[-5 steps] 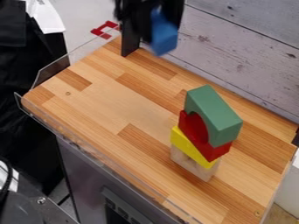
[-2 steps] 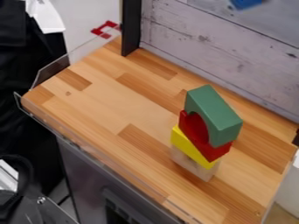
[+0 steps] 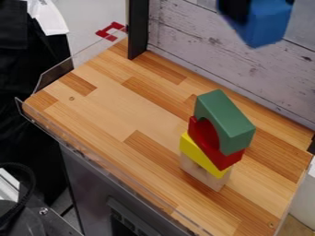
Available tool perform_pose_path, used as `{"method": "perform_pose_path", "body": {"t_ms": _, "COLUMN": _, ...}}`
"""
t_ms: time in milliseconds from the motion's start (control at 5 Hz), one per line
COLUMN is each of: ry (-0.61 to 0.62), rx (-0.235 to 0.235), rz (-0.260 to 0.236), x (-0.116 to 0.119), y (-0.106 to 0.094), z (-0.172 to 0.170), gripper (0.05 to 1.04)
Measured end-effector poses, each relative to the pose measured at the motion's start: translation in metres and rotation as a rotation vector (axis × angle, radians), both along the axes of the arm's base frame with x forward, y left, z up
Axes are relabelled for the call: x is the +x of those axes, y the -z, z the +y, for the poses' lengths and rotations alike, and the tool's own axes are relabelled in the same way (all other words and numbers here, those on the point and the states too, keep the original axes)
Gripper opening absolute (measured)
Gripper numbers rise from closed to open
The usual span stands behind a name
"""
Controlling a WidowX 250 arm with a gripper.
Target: Put the blue block on the top of green arch
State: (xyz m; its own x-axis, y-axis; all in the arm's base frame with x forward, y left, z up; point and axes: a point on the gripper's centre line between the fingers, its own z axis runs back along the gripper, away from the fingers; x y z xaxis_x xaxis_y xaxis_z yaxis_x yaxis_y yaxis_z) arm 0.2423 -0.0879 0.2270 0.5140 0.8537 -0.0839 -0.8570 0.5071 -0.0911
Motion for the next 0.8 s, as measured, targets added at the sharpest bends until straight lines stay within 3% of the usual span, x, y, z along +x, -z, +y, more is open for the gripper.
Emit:
{"method": "perform_pose_path", "body": {"t_ms": 400, "ry": -0.013, "rx": -0.023, "rz": 0.06, "x": -0.005, "y": 0.027, "z": -0.004, "gripper": 0.557}}
{"method": "perform_pose_path", "body": {"t_ms": 800, "ry": -0.01, "rx": -0.028, "rz": 0.086, "x": -0.007, "y": 0.039, "z": -0.007, "gripper": 0.557}}
